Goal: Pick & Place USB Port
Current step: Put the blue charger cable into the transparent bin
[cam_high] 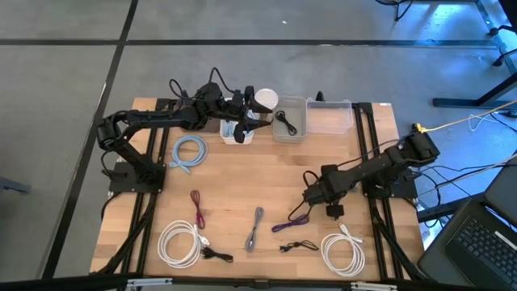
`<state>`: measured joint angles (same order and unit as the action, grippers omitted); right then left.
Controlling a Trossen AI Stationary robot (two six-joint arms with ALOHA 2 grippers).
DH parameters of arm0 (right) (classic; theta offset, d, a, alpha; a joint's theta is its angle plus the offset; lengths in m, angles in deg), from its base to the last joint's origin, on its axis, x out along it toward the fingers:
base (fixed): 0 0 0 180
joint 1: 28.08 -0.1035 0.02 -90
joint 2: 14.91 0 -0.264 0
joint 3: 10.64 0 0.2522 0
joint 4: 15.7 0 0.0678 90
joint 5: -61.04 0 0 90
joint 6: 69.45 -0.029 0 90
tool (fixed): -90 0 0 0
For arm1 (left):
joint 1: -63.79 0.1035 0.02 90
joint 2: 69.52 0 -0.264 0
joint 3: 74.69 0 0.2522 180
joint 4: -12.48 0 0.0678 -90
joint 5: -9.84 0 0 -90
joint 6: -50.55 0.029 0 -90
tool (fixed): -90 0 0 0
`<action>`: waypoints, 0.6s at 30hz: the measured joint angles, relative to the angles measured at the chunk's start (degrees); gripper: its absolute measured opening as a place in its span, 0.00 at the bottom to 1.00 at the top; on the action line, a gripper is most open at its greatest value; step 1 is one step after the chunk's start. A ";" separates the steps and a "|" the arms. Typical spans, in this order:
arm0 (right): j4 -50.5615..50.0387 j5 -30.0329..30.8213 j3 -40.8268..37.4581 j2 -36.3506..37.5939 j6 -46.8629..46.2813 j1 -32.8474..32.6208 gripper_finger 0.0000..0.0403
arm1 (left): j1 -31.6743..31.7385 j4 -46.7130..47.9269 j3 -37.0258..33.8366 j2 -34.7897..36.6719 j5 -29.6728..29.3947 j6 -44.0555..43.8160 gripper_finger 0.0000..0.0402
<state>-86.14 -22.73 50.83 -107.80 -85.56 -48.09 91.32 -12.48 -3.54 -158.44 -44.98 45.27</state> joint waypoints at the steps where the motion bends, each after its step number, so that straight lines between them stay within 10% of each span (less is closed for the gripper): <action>1: -1.29 0.25 0.93 0.05 -0.46 -0.02 0.04 | 0.00 -0.02 0.00 0.00 0.00 0.00 0.49; 11: -30.13 17.98 15.67 0.48 -4.71 1.25 0.01 | -0.04 0.41 -0.02 0.02 -0.02 0.00 0.49; 18: -31.79 27.51 20.47 7.85 1.09 10.96 0.00 | -0.04 0.40 -0.02 0.02 -0.02 0.00 0.49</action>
<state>-117.94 4.78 71.30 -99.95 -84.47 -37.13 91.27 -12.08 -3.56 -158.42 -45.00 45.27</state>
